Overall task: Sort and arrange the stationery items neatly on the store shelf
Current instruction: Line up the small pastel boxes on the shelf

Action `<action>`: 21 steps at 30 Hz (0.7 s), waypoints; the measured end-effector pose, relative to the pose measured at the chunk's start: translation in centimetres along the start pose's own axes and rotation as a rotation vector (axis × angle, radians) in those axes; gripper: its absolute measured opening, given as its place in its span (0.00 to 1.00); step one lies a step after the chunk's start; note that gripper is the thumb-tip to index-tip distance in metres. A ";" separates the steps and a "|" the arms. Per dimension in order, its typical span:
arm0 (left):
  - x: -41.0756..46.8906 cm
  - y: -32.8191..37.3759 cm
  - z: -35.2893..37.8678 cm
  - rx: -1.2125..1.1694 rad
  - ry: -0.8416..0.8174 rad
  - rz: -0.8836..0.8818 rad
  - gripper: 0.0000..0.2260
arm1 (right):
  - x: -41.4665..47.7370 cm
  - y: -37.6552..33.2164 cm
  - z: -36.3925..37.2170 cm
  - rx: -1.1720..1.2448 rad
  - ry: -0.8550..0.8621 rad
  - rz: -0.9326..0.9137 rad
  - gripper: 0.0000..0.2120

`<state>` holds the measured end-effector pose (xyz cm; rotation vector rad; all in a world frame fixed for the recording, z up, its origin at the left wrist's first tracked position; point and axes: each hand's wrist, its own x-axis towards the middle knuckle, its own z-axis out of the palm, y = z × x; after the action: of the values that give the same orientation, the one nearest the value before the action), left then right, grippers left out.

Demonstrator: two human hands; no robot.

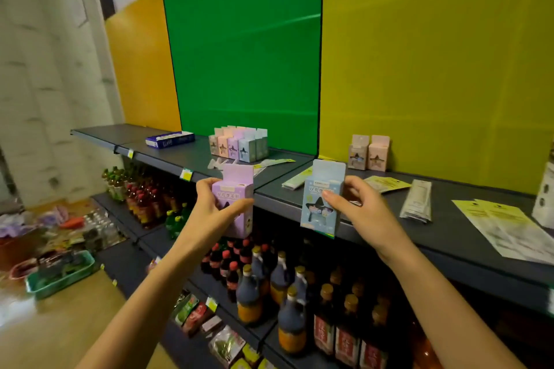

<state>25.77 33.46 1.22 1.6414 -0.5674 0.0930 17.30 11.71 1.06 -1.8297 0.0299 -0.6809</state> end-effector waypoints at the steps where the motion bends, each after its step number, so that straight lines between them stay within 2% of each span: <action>1: 0.6 -0.4 -1.2 0.000 0.006 0.000 0.21 | 0.8 -0.1 1.4 -0.001 -0.011 -0.004 0.04; 7: 5.3 -3.5 -6.8 -0.029 0.061 0.005 0.21 | 6.7 0.2 8.5 -0.043 -0.063 -0.017 0.06; 10: 8.5 -5.4 -8.8 -0.020 0.087 0.022 0.21 | 10.1 1.1 11.7 -0.054 -0.066 -0.018 0.10; 21: 23.1 -11.6 -12.7 -0.048 -0.031 -0.002 0.22 | 22.3 4.5 20.0 -0.160 -0.015 -0.061 0.14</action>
<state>54.01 38.92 1.51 1.5995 -0.5872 0.0518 46.50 19.62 2.74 -1.9960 0.0193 -0.7252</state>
